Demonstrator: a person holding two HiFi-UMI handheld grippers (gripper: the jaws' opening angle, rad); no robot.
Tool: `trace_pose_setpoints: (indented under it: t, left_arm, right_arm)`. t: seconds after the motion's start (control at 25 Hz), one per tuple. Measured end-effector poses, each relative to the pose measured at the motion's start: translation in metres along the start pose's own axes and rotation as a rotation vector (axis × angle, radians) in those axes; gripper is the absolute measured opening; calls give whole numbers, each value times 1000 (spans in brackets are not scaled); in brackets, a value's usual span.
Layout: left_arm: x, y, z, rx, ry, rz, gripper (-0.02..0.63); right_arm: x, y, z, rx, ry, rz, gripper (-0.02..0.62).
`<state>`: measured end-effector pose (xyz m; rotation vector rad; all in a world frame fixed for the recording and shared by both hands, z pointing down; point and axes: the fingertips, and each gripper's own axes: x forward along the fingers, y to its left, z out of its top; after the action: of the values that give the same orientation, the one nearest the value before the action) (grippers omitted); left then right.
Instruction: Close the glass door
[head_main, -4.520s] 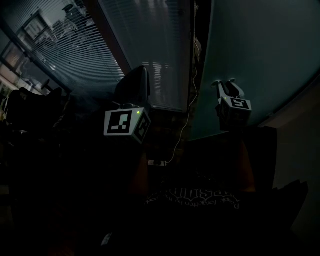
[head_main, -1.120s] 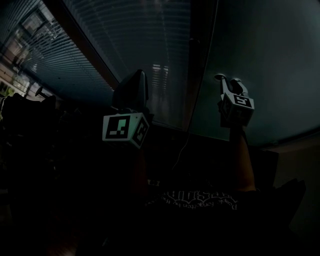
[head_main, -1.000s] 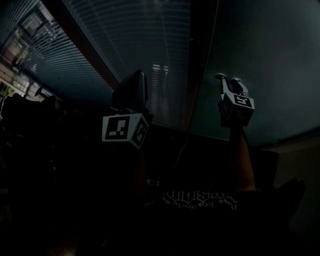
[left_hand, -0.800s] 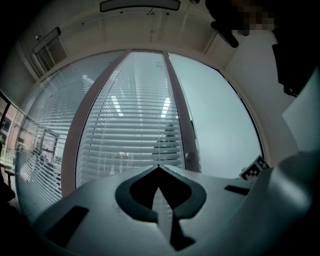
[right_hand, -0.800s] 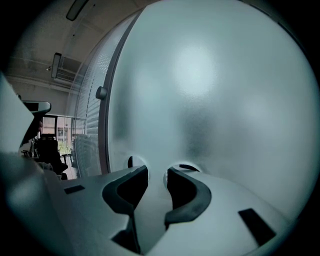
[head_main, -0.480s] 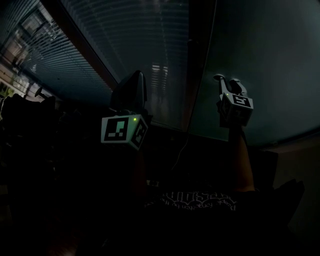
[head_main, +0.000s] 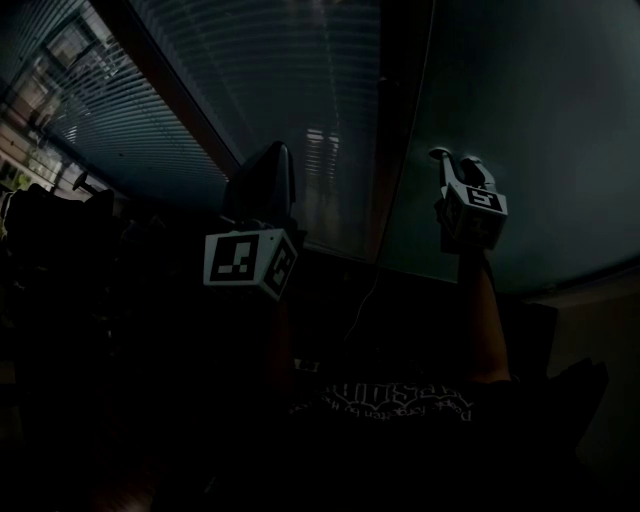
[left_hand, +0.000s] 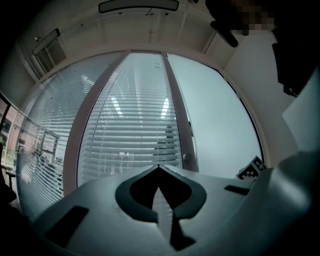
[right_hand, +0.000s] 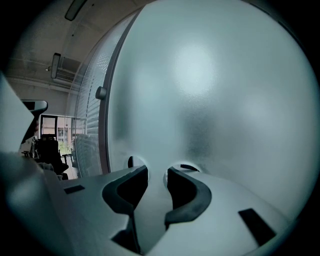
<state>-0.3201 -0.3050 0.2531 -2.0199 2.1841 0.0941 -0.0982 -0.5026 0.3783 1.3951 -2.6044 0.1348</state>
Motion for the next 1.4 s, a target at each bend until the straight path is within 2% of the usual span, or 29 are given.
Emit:
trace_pose_setpoints:
  t: [0.36, 0.48, 0.76, 0.92, 1.2, 1.4]
  left_arm:
    - [1, -4, 1, 2, -4, -7, -5]
    - [3, -9, 0, 2, -1, -17, -5]
    - [3, -19, 6, 3, -7, -39, -5]
    - [4, -24, 9, -1, -9, -46, -5]
    - [-2, -38, 11, -9, -8, -59, -5]
    - [-9, -43, 15, -13, 8, -56, -5]
  right_arm:
    - [-1, 3, -4, 17, 17, 39, 121]
    - [-6, 5, -6, 20, 33, 63, 144]
    - [-35, 14, 2, 5, 29, 97, 155]
    - [-55, 15, 24, 11, -53, 75, 153]
    - [-92, 20, 78, -50, -253, 20, 153]
    - [-122, 29, 109, -134, -375, -19, 153]
